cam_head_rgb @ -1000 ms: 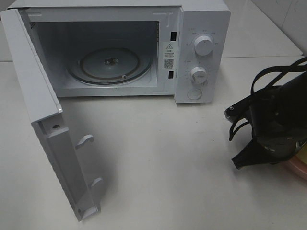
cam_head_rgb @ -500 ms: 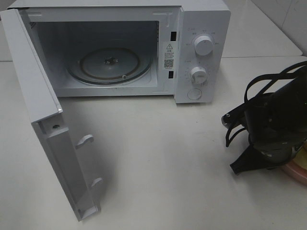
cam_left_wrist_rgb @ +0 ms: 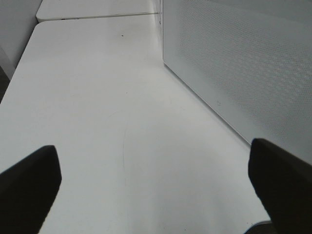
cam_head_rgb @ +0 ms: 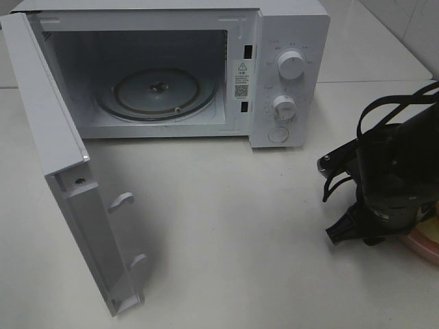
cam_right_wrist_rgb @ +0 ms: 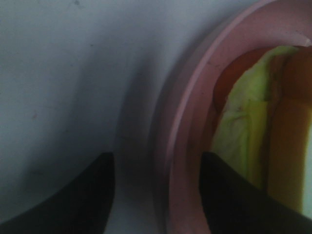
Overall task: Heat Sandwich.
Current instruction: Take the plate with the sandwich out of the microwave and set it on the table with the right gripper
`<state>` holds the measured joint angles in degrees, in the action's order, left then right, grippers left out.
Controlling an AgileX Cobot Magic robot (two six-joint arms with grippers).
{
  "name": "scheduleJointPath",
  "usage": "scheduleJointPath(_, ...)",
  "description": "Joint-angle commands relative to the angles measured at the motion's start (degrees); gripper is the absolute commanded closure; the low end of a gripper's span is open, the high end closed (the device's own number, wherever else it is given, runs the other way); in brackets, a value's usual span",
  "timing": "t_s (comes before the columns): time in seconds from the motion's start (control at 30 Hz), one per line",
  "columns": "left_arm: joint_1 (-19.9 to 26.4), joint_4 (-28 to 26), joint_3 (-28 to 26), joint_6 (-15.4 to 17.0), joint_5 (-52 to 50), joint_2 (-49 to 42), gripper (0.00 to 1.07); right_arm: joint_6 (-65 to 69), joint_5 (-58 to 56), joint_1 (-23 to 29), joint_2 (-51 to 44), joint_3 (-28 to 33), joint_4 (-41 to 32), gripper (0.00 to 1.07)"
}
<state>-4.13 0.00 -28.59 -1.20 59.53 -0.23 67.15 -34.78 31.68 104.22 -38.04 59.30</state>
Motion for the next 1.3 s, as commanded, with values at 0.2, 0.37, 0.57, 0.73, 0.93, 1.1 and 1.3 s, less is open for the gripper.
scheduleJointPath(0.2, 0.11, -0.34, 0.17, 0.29, -0.06, -1.32, 0.05, -7.45, 1.60, -0.23, -6.30, -0.06, -4.01, 0.30)
scheduleJointPath(0.37, 0.11, -0.34, 0.17, 0.29, -0.06, -1.32, 0.05, -12.49, 1.60, -0.23, -10.31, -0.06, -7.68, 0.28)
scheduleJointPath(0.57, 0.11, -0.34, 0.17, 0.29, -0.06, -1.32, 0.05, -17.65, 1.60, -0.23, -15.41, -0.06, -14.73, 0.30)
scheduleJointPath(0.73, 0.11, -0.34, 0.17, 0.29, -0.06, -1.32, 0.05, -25.95, 2.23, -0.23, -20.40, -0.06, -23.78, 0.31)
scheduleJointPath(0.93, 0.11, -0.34, 0.17, 0.29, -0.06, -1.32, 0.05, -38.67, 2.41, -0.17, -28.07, -0.06, -34.78, 0.31)
scheduleJointPath(1.1, 0.11, -0.34, 0.17, 0.29, -0.06, -1.32, 0.05, -44.81, 0.80, -0.17, -32.89, -0.06, -38.27, 0.31)
scheduleJointPath(1.3, 0.11, -0.34, 0.17, 0.29, -0.06, -1.32, 0.05, -50.59, -2.18, -0.17, -37.30, -0.06, -43.09, 0.31)
